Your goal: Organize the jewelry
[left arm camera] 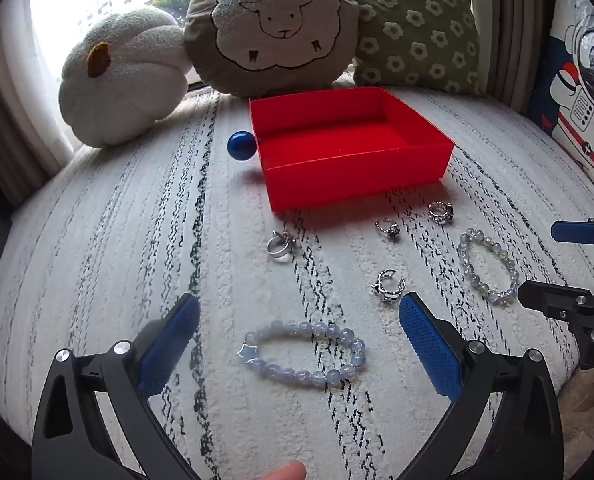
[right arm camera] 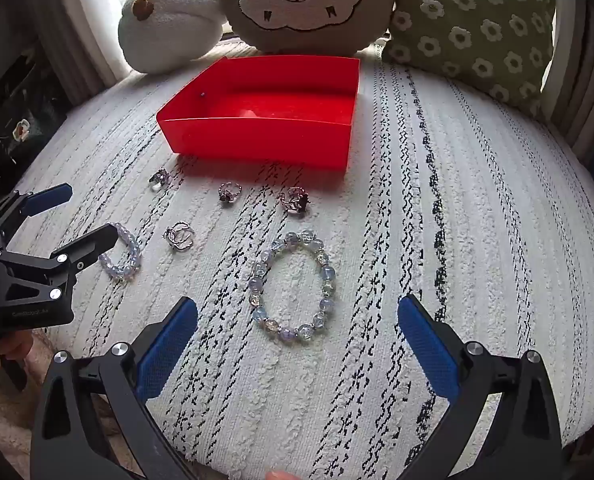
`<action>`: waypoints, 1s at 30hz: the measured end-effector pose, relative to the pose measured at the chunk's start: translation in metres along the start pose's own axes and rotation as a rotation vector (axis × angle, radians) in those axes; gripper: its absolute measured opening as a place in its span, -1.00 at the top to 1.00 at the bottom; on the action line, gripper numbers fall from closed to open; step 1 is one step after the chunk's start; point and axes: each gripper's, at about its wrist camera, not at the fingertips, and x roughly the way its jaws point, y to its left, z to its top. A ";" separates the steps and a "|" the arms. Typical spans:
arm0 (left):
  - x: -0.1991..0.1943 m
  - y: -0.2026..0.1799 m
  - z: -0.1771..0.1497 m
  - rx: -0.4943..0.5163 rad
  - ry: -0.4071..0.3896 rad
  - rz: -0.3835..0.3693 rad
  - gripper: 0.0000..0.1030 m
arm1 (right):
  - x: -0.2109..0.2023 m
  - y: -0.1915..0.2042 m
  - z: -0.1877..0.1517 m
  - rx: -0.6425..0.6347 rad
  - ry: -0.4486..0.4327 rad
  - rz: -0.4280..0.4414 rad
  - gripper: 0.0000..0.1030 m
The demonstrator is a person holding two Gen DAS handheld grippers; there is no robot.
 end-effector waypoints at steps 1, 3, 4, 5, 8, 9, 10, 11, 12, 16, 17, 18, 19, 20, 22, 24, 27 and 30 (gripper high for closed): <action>0.000 0.000 0.000 0.000 0.002 0.000 -0.86 | 0.000 0.000 0.000 0.001 0.001 0.001 -0.92; 0.000 0.000 0.000 0.001 0.007 -0.002 -0.86 | 0.001 0.001 0.000 0.001 0.001 0.002 -0.92; -0.001 0.000 0.000 0.001 0.007 -0.002 -0.86 | 0.001 0.001 -0.001 0.000 0.001 0.002 -0.92; 0.000 0.000 0.000 0.003 0.009 -0.003 -0.86 | 0.002 0.002 -0.001 0.000 0.001 0.002 -0.92; 0.001 -0.001 -0.001 0.005 0.011 -0.002 -0.86 | 0.003 0.003 -0.001 -0.003 0.001 0.002 -0.92; 0.000 0.000 -0.001 0.006 0.013 -0.003 -0.86 | 0.002 0.002 -0.001 0.000 0.002 0.003 -0.92; 0.000 0.001 -0.001 0.005 0.015 -0.003 -0.86 | 0.002 0.002 0.000 0.001 0.002 0.003 -0.92; 0.001 0.001 -0.002 0.002 0.016 -0.003 -0.86 | 0.002 0.001 0.000 0.002 0.002 0.002 -0.92; 0.001 0.001 -0.001 -0.001 0.017 -0.006 -0.86 | 0.002 0.001 0.000 0.003 0.003 0.002 -0.92; 0.001 0.001 -0.001 0.000 0.017 -0.004 -0.86 | 0.003 0.002 0.000 0.001 0.004 0.002 -0.92; 0.002 0.001 -0.001 -0.001 0.017 -0.003 -0.86 | 0.003 0.003 -0.001 0.000 0.004 0.002 -0.92; 0.002 0.001 -0.001 -0.001 0.018 -0.004 -0.86 | 0.004 0.004 -0.002 0.000 0.004 0.002 -0.92; 0.002 0.001 -0.002 0.000 0.020 -0.004 -0.86 | 0.002 0.003 -0.001 0.000 0.004 0.002 -0.92; 0.002 0.001 -0.002 -0.001 0.022 -0.004 -0.86 | 0.001 0.003 -0.001 0.001 0.003 0.001 -0.92; 0.002 0.001 -0.002 -0.002 0.022 -0.003 -0.86 | 0.001 0.002 -0.001 0.001 0.003 0.001 -0.92; 0.002 0.002 -0.002 -0.004 0.022 -0.004 -0.86 | 0.002 0.002 -0.002 0.002 0.003 0.002 -0.92; 0.003 0.003 -0.002 -0.002 0.027 -0.005 -0.86 | 0.003 0.002 -0.002 0.002 0.003 -0.001 -0.92; 0.004 0.002 -0.003 -0.002 0.028 -0.005 -0.86 | 0.004 0.003 -0.001 0.002 0.002 0.000 -0.92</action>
